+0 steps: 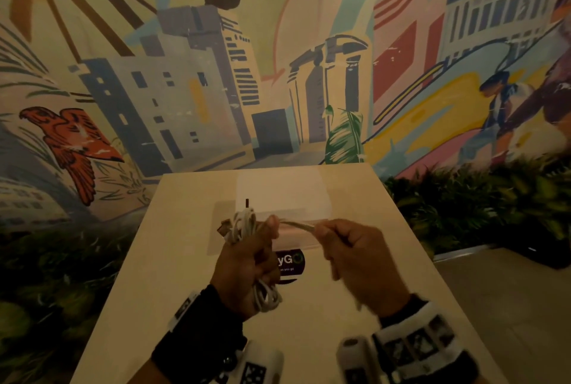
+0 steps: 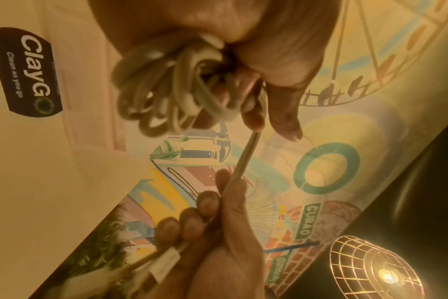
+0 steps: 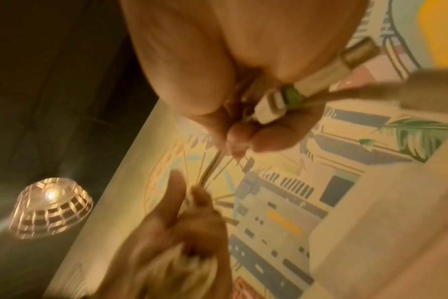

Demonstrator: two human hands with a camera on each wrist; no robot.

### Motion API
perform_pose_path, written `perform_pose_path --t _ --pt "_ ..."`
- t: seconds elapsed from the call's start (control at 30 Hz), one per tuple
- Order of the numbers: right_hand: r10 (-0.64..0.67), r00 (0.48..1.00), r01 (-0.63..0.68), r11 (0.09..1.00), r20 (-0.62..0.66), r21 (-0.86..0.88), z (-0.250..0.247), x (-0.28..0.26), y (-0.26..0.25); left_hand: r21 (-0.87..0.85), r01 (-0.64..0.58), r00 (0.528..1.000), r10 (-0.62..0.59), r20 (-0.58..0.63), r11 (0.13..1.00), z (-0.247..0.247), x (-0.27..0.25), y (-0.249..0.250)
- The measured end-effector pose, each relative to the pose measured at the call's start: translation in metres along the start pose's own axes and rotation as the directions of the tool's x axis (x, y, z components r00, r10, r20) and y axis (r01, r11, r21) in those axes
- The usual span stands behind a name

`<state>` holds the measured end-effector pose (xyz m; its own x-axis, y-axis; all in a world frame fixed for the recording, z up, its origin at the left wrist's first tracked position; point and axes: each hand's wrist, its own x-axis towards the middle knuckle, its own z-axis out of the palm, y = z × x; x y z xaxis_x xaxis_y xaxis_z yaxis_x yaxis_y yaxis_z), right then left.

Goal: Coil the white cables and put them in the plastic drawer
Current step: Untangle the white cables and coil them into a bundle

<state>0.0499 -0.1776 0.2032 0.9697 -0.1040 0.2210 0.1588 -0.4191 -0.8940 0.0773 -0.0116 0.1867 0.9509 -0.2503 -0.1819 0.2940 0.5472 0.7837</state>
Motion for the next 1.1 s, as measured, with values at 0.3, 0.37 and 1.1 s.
perform_pose_path --t 0.3,0.37,1.1 --pt "-0.17 0.974 0.153 0.981 -0.152 -0.119 0.078 -0.028 0.003 0.149 0.07 0.993 -0.055 -0.104 0.986 0.017 0.001 -0.02" --pt "-0.202 0.977 0.192 0.971 -0.063 -0.144 0.077 -0.031 0.007 0.145 0.055 0.99 -0.034 -0.14 0.988 0.011 0.005 -0.023" --pt "-0.022 0.855 0.045 0.998 0.518 -0.032 0.043 -0.043 0.02 0.407 0.085 0.993 -0.111 0.042 0.909 -0.002 -0.017 -0.04"
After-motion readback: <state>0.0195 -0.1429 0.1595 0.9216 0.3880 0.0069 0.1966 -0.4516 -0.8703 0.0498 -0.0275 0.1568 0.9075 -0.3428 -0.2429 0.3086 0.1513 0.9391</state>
